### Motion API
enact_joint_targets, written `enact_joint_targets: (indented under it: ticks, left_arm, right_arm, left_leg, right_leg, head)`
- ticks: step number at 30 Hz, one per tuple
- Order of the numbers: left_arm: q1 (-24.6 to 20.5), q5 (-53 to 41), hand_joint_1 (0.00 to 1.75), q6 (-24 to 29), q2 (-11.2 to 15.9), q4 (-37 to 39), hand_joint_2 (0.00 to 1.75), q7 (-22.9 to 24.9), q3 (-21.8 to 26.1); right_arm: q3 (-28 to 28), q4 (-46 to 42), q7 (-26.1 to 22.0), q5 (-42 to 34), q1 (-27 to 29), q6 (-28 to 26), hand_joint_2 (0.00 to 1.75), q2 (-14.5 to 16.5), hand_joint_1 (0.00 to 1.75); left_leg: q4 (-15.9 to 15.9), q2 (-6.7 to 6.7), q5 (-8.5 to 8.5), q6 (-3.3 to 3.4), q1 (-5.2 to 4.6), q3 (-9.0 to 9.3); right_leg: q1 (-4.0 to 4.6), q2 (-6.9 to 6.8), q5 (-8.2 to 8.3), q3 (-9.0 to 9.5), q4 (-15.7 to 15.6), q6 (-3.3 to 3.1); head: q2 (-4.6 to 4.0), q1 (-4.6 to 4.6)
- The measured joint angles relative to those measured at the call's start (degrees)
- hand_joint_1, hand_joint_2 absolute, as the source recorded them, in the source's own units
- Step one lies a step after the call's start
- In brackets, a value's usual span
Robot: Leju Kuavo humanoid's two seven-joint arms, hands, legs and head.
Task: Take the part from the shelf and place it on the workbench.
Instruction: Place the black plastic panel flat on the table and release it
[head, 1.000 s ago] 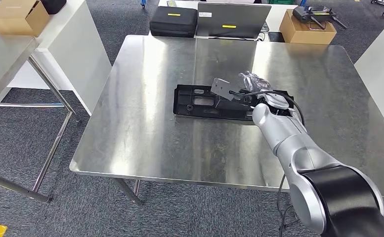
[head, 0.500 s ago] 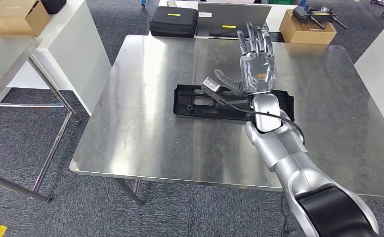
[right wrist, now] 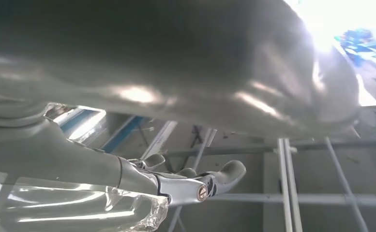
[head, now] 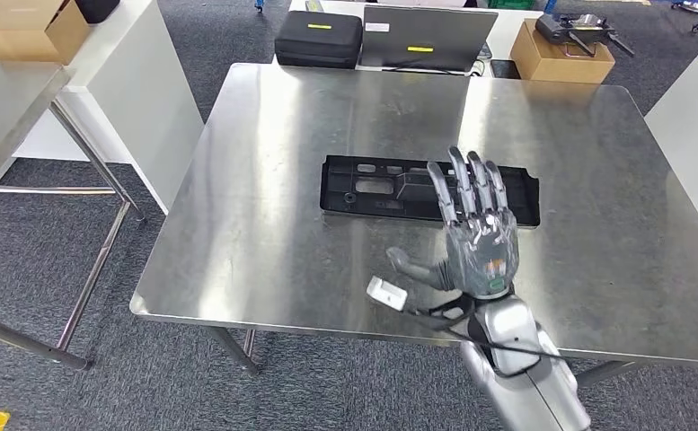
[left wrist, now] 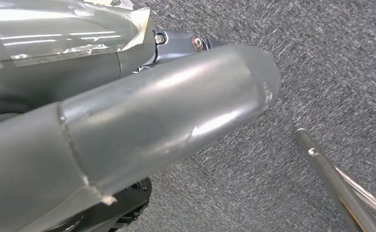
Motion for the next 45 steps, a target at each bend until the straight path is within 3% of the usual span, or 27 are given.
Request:
enact_joint_targets:
  ticks: [3,4,5,6,8,10,13,15,18,19,20,21,24,26,28,30,31,33,35,36,37,38,40,42,44,45]
  left_arm:
    - [0.1,-0.7,0.00,0.2,-0.2,0.0,0.00,-0.3,0.0]
    - [0.1,-0.9,0.00,0.2,-0.3,0.0,0.00,-0.4,0.0]
    - [0.2,-1.0,0.00,0.3,-0.4,0.0,0.00,-0.4,0.0]
    - [0.3,-1.1,0.00,0.3,-0.5,0.0,0.00,-0.4,0.0]
    - [0.3,-1.2,0.00,0.3,-0.6,-0.1,0.00,-0.4,0.0]
    - [0.2,-1.2,0.00,0.3,-0.6,-0.1,0.00,-0.5,0.0]
    - [0.3,-1.5,0.00,0.3,-0.7,-0.2,0.00,-0.5,0.0]
    - [0.3,-1.6,0.00,0.3,-0.8,-0.2,0.00,-0.5,0.0]
    - [0.4,-1.6,0.00,0.3,-0.8,-0.2,0.00,-0.5,0.1]
    - [0.4,-1.6,0.00,0.3,-0.9,-0.2,0.00,-0.5,0.2]
    - [0.5,-1.6,0.00,0.4,-0.9,-0.2,0.00,-0.5,0.2]
    - [0.5,-1.6,0.00,0.4,-1.0,-0.2,0.00,-0.5,0.3]
    - [0.3,-1.2,0.00,0.6,-1.0,-0.2,0.00,-0.1,0.7]
    - [0.2,-0.4,0.00,0.8,-1.0,-0.2,0.00,0.4,1.3]
    - [0.1,0.8,0.00,1.3,-0.9,-0.2,0.00,0.6,2.3]
    - [0.1,1.9,0.00,1.9,-1.0,-0.2,0.00,0.5,3.4]
    - [0.0,2.3,0.00,2.1,-1.0,-0.2,0.00,0.5,3.9]
    - [0.0,3.2,0.00,2.8,-1.0,-0.2,0.00,0.1,4.9]
    - [0.0,4.3,0.00,3.7,-1.3,-0.2,0.00,-0.7,6.1]
    - [0.0,4.8,0.00,4.1,-1.4,-0.2,0.00,-1.1,6.7]
    - [0.0,5.2,0.00,4.6,-1.6,-0.2,0.00,-1.4,7.2]
    - [0.0,5.5,0.00,4.8,-1.8,-0.2,0.00,-1.6,7.7]
    - [0.0,5.8,0.00,5.1,-2.0,-0.2,0.00,-1.9,8.5]
    - [0.0,5.9,0.00,5.2,-2.2,-0.2,0.00,-2.0,9.1]
    - [0.0,6.0,0.00,5.3,-2.2,-0.2,0.00,-2.0,9.5]
    - [0.0,6.0,0.00,5.3,-2.3,-0.2,0.00,-2.0,9.7]
  right_arm:
    - [-2.7,-6.0,-7.0,0.0,8.0,-0.7,0.00,0.2,0.00]
    - [-3.8,-7.5,-9.2,0.0,10.6,-0.8,0.00,0.7,0.00]
    - [-5.0,-8.8,-10.9,0.0,12.9,-0.8,0.00,1.3,0.00]
    - [-6.1,-10.0,-12.2,0.0,14.8,-0.9,0.00,1.9,0.00]
    - [-7.8,-11.9,-13.4,0.0,17.2,-0.9,0.00,2.9,0.00]
    - [-9.0,-13.4,-14.2,-0.1,18.8,-0.9,0.00,3.8,0.00]
    - [-11.0,-15.0,-17.3,0.0,21.8,-1.3,0.00,5.5,0.00]
    - [-12.1,-15.9,-18.1,0.0,24.5,-1.6,0.00,6.5,0.00]
    - [-12.5,-16.7,-15.6,0.0,27.5,-1.8,0.00,6.7,0.00]
    - [-12.5,-16.8,-14.5,0.0,28.3,-1.8,0.00,6.5,0.00]
    - [-12.5,-16.9,-13.2,0.0,28.9,-1.8,0.00,6.3,0.00]
    - [-12.5,-17.0,-12.1,0.0,29.4,-1.8,0.00,6.1,0.00]
    - [-11.8,-17.4,-10.0,0.0,30.0,-1.8,0.00,5.6,0.00]
    - [-11.1,-17.4,-9.8,0.0,30.0,-1.8,0.00,5.5,0.00]
    - [-10.4,-17.1,-10.6,0.0,29.8,-1.8,0.00,5.8,0.00]
    - [-9.6,-16.4,-11.4,0.0,29.5,-1.8,0.00,6.2,0.00]
    - [-9.2,-16.0,-11.6,0.0,29.2,-1.8,0.00,6.4,0.00]
    - [-8.4,-14.9,-11.7,0.0,28.6,-1.8,0.00,6.9,0.00]
    - [-7.3,-13.1,-11.7,0.0,27.7,-1.8,0.00,7.3,0.00]
    - [-6.7,-12.1,-11.7,0.0,27.0,-1.8,0.00,7.5,0.00]
    - [-5.9,-11.1,-11.7,0.0,26.3,-1.8,0.00,7.8,0.00]
    - [-5.2,-10.2,-11.7,0.0,25.4,-1.8,0.00,8.1,0.00]
    - [-4.0,-8.8,-11.6,0.0,24.0,-1.8,0.00,8.6,0.00]
    - [-3.1,-7.9,-11.5,0.0,23.0,-1.8,0.00,8.9,0.00]
    - [-2.6,-7.2,-11.5,0.0,22.5,-1.8,0.00,9.1,0.00]
    - [-2.4,-6.9,-11.5,0.0,22.3,-1.8,0.00,9.3,0.00]
  left_leg:
    - [-0.4,0.02,0.03,0.31,0.18,0.50]
    - [-0.3,0.00,0.00,0.30,0.19,0.48]
    - [-0.3,-0.01,-0.03,0.25,0.20,0.46]
    - [-0.3,0.00,-0.07,0.14,0.25,0.46]
    - [0.1,0.05,-0.23,-0.35,0.29,0.47]
    - [0.5,0.09,-0.58,-1.15,0.12,0.62]
    - [0.7,0.09,-0.81,-2.15,0.23,0.85]
    - [2.7,0.25,-2.64,-2.77,0.54,0.17]
    - [12.9,0.52,-9.00,-3.68,0.87,-3.69]
    - [16.0,0.55,-10.30,-3.85,0.97,-4.82]
    - [17.3,0.61,-10.51,-3.91,1.06,-5.07]
    - [16.2,0.67,-9.63,-3.89,1.13,-4.18]
    - [4.8,0.76,-4.98,-3.54,1.19,2.31]
    - [1.1,0.69,-4.08,-3.17,0.95,4.20]
    - [0.9,0.67,-3.84,-2.57,0.67,4.00]
    - [0.4,0.81,-3.21,-1.60,0.68,3.87]
    - [0.1,0.88,-2.86,-1.11,0.73,3.73]
    - [0.1,1.00,-2.39,-0.50,0.61,3.14]
    - [0.1,1.05,-1.98,-0.34,0.40,2.56]
    - [0.1,1.05,-1.77,-0.39,0.34,2.34]
    - [0.1,1.03,-1.57,-0.48,0.29,2.19]
    - [0.2,1.00,-1.38,-0.61,0.25,2.10]
    - [0.3,0.91,-1.09,-1.02,0.02,2.02]
    - [0.3,0.84,-0.73,-1.64,-0.04,1.93]
    - [0.5,0.78,-0.64,-2.35,0.16,1.68]
    - [1.3,0.75,-1.42,-2.71,0.29,1.29]
  right_leg:
    - [-0.17,-0.05,-5.17,-4.75,10.8,-0.44]
    - [-0.22,-0.05,-6.27,-5.97,13.7,-0.30]
    - [-0.29,-0.07,-6.47,-6.15,14.4,0.03]
    - [-0.39,-0.10,-5.78,-5.05,12.7,0.50]
    - [-0.72,-0.30,-3.16,-0.22,4.3,1.33]
    - [-0.68,-0.47,-1.34,3.10,-1.6,0.96]
    - [-0.50,-0.52,-0.77,3.66,-2.2,-0.58]
    - [-0.86,-0.62,-0.40,3.98,-2.3,-1.35]
    - [-0.91,-0.73,-0.10,3.85,-2.2,-1.88]
    - [-0.87,-0.73,-0.10,3.76,-2.2,-1.88]
    - [-0.83,-0.73,-0.09,3.72,-2.2,-1.87]
    - [-0.83,-0.71,-0.09,3.74,-2.2,-1.86]
    - [-0.61,-0.66,-0.10,3.91,-2.1,-1.76]
    - [-0.29,-0.65,-0.01,3.76,-2.1,-1.40]
    - [-0.09,-0.64,0.21,3.53,-2.2,-0.79]
    - [-0.05,-0.64,-0.88,2.68,-0.8,-0.52]
    - [-0.05,-0.63,-2.35,1.65,1.5,-0.65]
    - [-0.18,-0.62,-6.31,-1.50,9.1,-1.12]
    - [-0.23,-0.62,-8.33,-3.31,14.3,-0.94]
    - [-0.22,-0.63,-7.99,-2.59,13.8,-0.60]
    - [-0.21,-0.63,-6.84,-0.63,10.8,-0.21]
    - [-0.20,-0.63,-5.37,2.11,6.2,0.07]
    - [0.01,-0.60,-3.16,6.13,-1.2,-0.08]
    - [0.38,-0.57,-2.48,6.74,-3.1,-0.76]
    - [0.12,-0.64,-1.84,6.62,-3.2,-1.49]
    - [-0.13,-0.70,-1.48,6.56,-3.3,-1.93]
  head:
    - [0.00,0.21]
    - [0.00,0.21]
    - [0.00,0.22]
    - [0.00,0.21]
    - [0.01,0.24]
    - [0.01,0.20]
    - [0.00,0.14]
    - [0.00,0.01]
    - [0.00,-0.28]
    - [0.00,-0.27]
    - [0.00,-0.28]
    - [0.00,-0.28]
    - [0.00,-0.28]
    - [0.00,-0.16]
    - [0.00,-0.05]
    - [0.00,0.04]
    - [0.00,0.16]
    - [0.00,0.37]
    - [0.00,0.40]
    - [0.00,0.43]
    - [0.00,0.43]
    - [0.00,0.44]
    - [0.00,0.40]
    - [0.00,0.34]
    - [0.00,0.34]
    - [0.00,0.27]
